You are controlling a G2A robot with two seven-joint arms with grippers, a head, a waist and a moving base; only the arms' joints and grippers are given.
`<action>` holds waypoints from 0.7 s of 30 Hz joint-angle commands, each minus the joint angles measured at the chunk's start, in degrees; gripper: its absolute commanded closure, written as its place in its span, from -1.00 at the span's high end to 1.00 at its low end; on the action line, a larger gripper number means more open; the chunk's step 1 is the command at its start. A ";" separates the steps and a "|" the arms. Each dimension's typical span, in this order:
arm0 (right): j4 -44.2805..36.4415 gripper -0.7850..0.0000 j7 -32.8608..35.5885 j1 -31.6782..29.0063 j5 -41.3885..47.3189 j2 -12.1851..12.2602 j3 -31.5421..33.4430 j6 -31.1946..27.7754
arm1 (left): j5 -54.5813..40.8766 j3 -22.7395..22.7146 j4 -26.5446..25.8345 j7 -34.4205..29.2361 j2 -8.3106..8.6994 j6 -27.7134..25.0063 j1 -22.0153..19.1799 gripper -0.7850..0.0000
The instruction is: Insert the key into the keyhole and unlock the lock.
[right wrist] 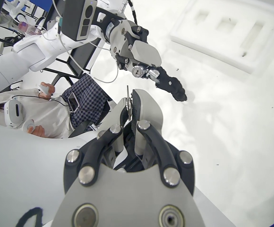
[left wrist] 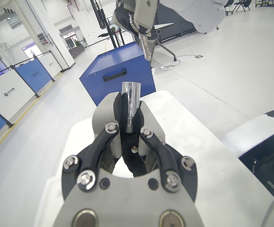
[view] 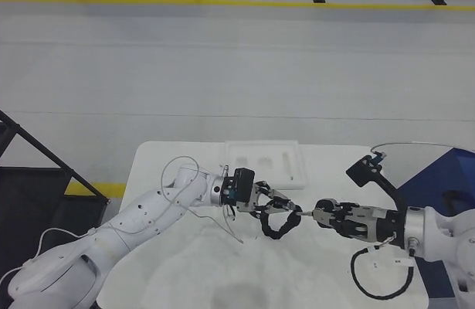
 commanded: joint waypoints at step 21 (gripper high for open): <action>-0.01 -1.00 -0.37 5.93 -5.90 1.02 -6.82 9.45 | 1.05 -0.34 4.87 -0.72 -3.75 0.76 -0.12 -1.00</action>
